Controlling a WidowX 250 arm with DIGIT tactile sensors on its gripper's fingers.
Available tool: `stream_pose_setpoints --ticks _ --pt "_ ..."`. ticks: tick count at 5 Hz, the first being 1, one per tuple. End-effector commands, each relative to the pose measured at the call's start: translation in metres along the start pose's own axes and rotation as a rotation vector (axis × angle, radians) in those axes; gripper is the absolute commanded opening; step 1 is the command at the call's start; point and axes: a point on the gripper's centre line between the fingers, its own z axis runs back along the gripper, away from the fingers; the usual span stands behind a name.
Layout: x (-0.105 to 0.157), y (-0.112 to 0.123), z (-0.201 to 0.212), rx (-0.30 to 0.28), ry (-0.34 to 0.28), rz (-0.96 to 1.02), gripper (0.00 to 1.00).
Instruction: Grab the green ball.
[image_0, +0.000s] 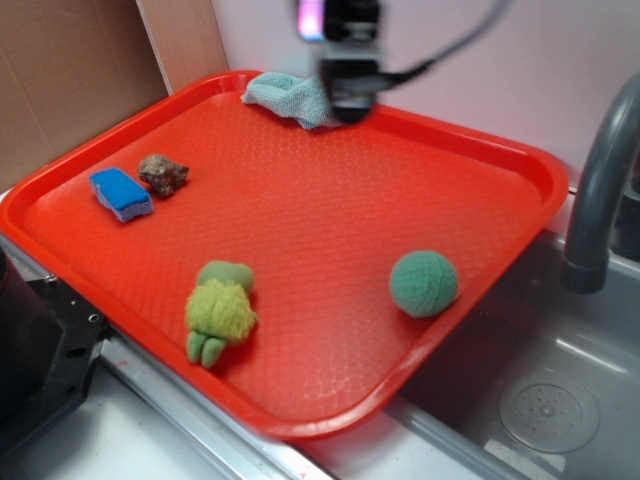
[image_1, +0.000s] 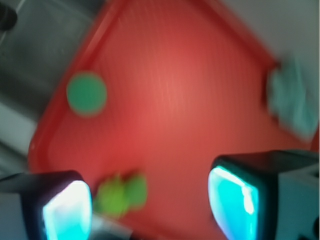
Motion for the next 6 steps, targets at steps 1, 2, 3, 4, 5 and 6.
stream_pose_setpoints --ticks 1,2,3,4,5,6 --pt "-0.003 -0.011 0.016 0.011 -0.063 -0.004 1.0" --pt "-0.003 -0.011 0.016 0.011 -0.063 -0.004 1.0" --pt "-0.006 -0.008 0.007 0.15 -0.21 -0.218 1.0" --pt "-0.01 -0.025 -0.002 0.21 -0.257 -0.459 1.0" --pt "-0.007 -0.032 -0.005 0.143 -0.342 -0.603 1.0" --pt "0.008 -0.031 -0.026 0.007 -0.348 -0.667 1.0"
